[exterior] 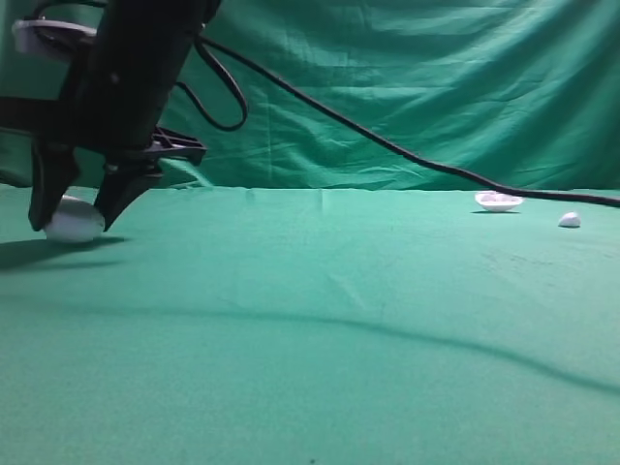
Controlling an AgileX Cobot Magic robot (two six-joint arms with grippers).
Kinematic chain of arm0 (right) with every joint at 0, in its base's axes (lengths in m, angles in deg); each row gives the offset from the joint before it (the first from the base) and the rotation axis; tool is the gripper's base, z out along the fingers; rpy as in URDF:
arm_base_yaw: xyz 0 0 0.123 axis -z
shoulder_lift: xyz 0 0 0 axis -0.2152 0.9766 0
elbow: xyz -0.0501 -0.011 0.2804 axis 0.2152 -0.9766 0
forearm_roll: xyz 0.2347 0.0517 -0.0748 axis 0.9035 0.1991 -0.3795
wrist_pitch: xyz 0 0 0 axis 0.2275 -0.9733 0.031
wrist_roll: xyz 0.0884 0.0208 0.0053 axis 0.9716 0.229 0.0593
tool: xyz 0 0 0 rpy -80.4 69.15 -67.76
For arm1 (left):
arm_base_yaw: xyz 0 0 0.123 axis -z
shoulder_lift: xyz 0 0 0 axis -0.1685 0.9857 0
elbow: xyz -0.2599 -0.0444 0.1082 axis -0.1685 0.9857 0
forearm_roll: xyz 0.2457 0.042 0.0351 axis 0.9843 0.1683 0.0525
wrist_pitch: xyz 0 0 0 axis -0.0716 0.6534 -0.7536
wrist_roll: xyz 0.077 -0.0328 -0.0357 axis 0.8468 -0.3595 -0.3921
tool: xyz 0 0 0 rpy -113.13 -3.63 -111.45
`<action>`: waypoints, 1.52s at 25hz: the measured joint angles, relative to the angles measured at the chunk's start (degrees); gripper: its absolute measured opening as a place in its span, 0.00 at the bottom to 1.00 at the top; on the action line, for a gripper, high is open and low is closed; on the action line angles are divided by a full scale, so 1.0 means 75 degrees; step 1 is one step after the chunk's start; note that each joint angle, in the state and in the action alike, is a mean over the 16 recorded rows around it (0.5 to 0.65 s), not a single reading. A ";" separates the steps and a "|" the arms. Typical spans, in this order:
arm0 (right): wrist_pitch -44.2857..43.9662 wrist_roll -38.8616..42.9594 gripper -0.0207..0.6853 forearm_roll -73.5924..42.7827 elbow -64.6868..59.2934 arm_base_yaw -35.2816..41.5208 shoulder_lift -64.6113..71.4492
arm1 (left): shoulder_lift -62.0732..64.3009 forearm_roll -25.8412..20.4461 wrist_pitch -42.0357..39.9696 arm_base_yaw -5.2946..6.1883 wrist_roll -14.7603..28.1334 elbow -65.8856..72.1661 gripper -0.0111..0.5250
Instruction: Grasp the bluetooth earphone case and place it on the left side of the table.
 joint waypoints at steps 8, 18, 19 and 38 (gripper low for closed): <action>-0.1322 0.0455 0.54 -0.1022 0.0018 0.0000 -0.1306 | 0.0000 0.0000 0.0000 0.0000 0.0000 0.0000 0.02; -0.3287 0.1601 0.06 -0.2556 -0.0408 0.0035 -0.3885 | 0.0000 0.0000 0.0000 0.0000 0.0000 0.0000 0.02; -0.3392 0.1696 0.04 -0.2659 -0.0559 0.0039 -0.4180 | 0.0000 0.0000 0.0000 0.0000 0.0000 0.0000 0.02; -0.3144 0.3332 0.03 -0.3922 -0.6656 0.0076 -1.0839 | 0.0000 0.0000 0.0000 0.0000 0.0000 0.0000 0.02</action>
